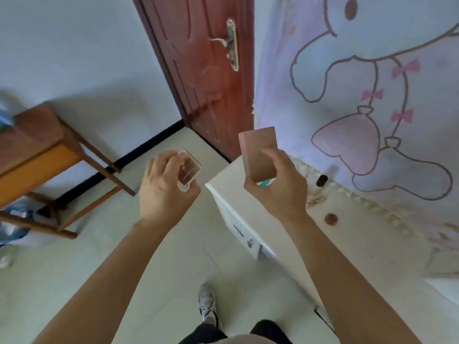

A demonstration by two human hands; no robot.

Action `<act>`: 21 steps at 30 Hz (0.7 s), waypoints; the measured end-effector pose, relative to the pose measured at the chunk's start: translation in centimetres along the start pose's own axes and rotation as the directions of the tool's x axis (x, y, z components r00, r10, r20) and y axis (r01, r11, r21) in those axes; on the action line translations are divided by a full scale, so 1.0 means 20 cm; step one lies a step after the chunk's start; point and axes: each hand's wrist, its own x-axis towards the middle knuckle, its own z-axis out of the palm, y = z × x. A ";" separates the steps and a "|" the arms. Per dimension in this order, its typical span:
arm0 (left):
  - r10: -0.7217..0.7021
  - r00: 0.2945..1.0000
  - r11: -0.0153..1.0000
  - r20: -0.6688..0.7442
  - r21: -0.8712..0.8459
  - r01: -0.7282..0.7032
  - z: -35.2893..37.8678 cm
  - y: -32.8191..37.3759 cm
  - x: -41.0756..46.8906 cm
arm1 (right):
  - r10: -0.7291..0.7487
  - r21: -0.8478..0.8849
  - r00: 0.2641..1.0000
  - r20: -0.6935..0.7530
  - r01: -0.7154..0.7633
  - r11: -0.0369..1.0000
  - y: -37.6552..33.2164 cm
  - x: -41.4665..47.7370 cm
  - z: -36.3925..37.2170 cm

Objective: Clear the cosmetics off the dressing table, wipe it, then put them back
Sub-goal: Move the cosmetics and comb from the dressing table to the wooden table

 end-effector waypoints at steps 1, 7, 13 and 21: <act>-0.028 0.999 0.999 -0.027 0.022 0.029 -0.07 -0.09 -0.02 | -0.051 0.007 0.999 0.016 0.051 0.999 -0.10 0.02 0.07; -0.163 0.978 0.977 -0.130 0.115 0.179 -0.44 -0.72 -0.13 | -0.279 0.061 0.951 0.131 0.273 0.960 -0.71 0.10 0.59; -0.308 0.914 0.934 -0.263 0.098 0.343 -0.82 -1.45 -0.18 | -0.450 0.135 0.874 0.183 0.431 0.892 -1.40 0.14 1.25; -0.384 0.864 0.888 -0.327 0.127 0.443 -1.13 -2.22 -0.05 | -0.580 0.209 0.786 0.214 0.543 0.813 -2.06 0.27 1.93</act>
